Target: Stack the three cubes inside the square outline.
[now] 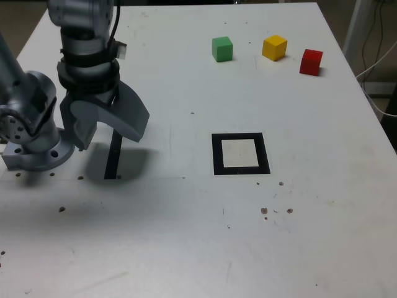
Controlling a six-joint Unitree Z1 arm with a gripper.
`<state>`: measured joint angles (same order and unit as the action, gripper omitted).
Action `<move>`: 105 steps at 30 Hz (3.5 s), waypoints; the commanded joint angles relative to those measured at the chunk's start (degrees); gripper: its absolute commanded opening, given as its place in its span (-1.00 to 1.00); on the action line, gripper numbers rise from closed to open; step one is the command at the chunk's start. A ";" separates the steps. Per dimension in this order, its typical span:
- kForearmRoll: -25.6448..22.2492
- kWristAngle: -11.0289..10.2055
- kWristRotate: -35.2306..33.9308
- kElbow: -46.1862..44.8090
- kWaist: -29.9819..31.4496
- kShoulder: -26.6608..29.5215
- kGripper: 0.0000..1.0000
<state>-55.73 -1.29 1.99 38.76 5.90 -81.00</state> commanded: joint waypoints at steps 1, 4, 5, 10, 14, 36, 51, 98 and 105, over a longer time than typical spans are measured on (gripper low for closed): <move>0.11 0.07 -0.08 -0.22 0.08 -0.06 0.97; 0.15 0.11 -0.08 -0.55 0.08 -0.28 0.97; 0.18 0.13 -0.09 -0.68 0.08 -0.45 0.97; 0.49 0.10 -0.07 -0.58 0.08 -0.99 0.97; -0.09 -0.26 0.15 1.07 0.08 -2.07 0.97; -25.72 -6.84 16.88 45.91 -0.72 -18.00 0.98; -36.39 -6.25 33.76 79.72 -10.11 -35.22 0.99; -38.00 -13.14 43.38 118.22 -23.02 -68.41 0.95; -37.58 -14.85 44.87 122.09 -23.80 -70.94 0.94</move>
<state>-92.98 -15.93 46.69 159.27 -17.84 -151.41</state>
